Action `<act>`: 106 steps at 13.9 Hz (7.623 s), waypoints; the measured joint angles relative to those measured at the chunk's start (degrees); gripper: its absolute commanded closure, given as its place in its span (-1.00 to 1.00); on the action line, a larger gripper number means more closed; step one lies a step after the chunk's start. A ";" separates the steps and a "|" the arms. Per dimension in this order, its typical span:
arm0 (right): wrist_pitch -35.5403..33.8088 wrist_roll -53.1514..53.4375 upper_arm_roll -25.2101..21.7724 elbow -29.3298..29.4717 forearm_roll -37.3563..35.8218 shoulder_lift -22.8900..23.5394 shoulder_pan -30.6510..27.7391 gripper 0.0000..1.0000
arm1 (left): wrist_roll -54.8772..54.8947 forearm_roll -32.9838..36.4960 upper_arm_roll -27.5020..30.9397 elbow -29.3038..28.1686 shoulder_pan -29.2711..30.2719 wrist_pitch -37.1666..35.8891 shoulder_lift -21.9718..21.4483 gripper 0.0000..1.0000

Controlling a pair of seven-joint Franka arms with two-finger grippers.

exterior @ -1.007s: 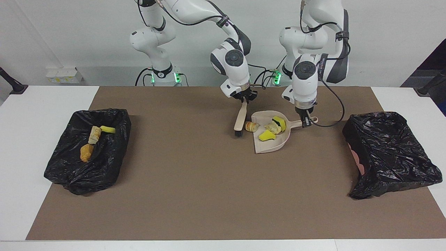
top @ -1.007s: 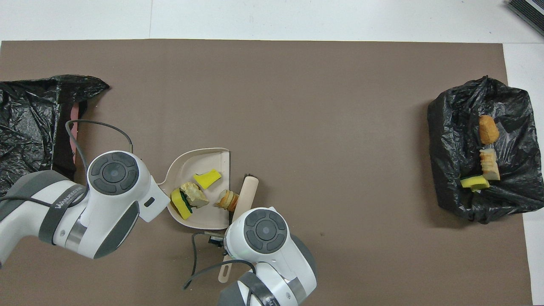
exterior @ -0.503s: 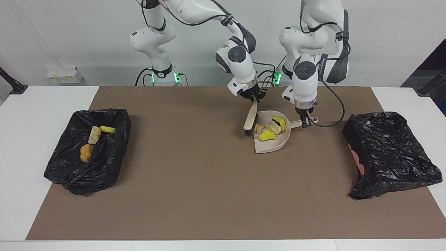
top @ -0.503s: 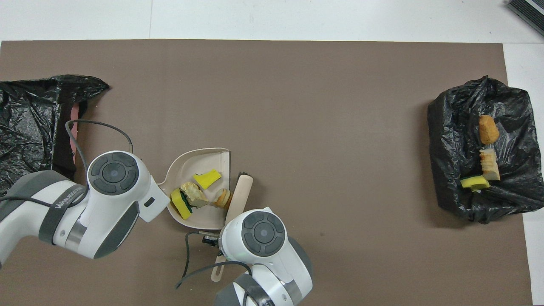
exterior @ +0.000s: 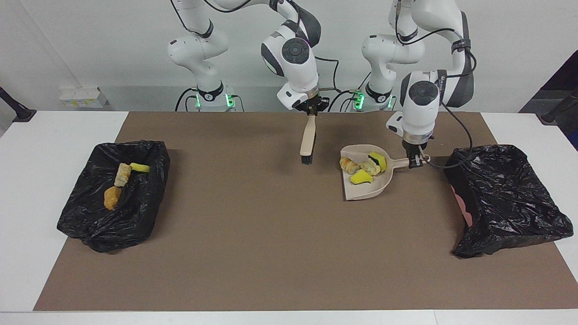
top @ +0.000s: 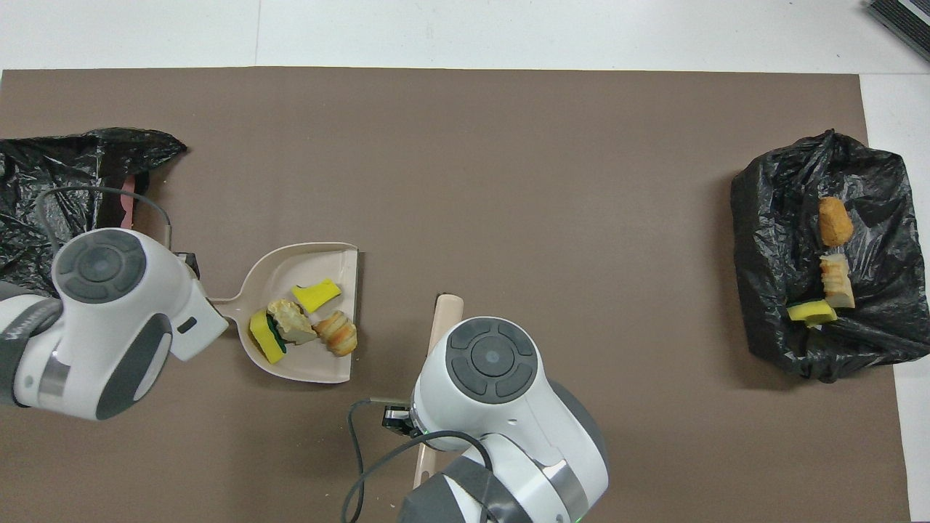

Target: Sweep and dump trash in bin

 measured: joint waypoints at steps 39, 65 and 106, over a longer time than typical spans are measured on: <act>-22.06 -30.07 -0.95 19.31 -21.31 -1.95 -26.75 -1.00 | 7.49 43.01 17.68 37.36 4.60 -14.34 12.31 1.00; -25.00 -43.65 -9.85 24.58 -22.07 -5.68 -33.45 -1.00 | -96.18 -9.34 -25.54 30.40 4.15 -18.00 17.01 1.00; -27.62 -43.95 -10.53 24.32 -21.78 -6.11 -33.05 -1.00 | -69.12 -15.02 2.41 37.16 3.19 -34.70 -1.56 -1.00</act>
